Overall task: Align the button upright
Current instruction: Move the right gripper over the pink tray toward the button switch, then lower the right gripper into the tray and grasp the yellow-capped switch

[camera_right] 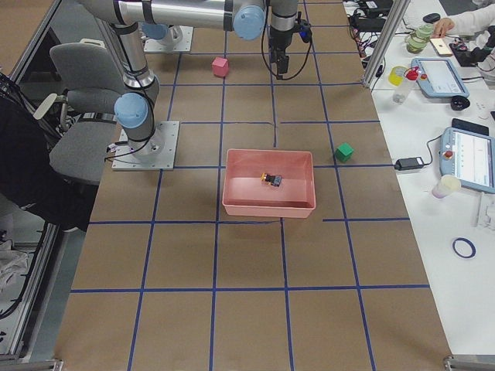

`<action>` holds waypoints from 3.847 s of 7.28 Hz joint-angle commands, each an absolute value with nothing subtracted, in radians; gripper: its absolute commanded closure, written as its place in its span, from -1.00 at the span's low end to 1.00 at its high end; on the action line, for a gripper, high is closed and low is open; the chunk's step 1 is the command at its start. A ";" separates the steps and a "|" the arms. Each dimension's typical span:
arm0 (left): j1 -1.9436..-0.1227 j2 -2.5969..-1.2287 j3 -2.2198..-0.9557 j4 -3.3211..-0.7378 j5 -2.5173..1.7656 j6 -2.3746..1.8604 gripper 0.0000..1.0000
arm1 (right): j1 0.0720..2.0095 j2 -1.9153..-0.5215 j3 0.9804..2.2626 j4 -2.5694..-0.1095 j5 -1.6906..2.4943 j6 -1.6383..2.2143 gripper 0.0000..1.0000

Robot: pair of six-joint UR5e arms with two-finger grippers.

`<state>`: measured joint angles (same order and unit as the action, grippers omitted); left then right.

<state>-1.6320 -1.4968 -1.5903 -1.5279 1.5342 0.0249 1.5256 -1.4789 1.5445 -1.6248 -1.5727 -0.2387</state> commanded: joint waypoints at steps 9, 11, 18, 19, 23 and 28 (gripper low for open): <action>-1.631 -1.496 -1.591 -1.526 1.536 0.029 -1.00 | 1.154 -1.382 1.560 -1.784 -1.670 -0.326 -1.00; -1.631 -1.496 -1.591 -1.525 1.536 0.029 -1.00 | 1.085 -1.365 1.620 -1.841 -1.663 -0.390 -1.00; -1.631 -1.496 -1.591 -1.519 1.536 0.029 -1.00 | 1.017 -1.189 1.766 -2.060 -1.664 -0.223 -1.00; -1.631 -1.497 -1.591 -1.520 1.536 0.029 -1.00 | 1.017 -1.178 1.787 -2.060 -1.658 -0.212 -1.00; -1.629 -1.496 -1.591 -1.519 1.536 0.029 -1.00 | 1.017 -1.144 1.819 -2.092 -1.669 -0.215 -1.00; -1.629 -1.496 -1.591 -1.520 1.537 0.029 -1.00 | 1.015 -1.141 1.818 -2.083 -1.661 -0.224 1.00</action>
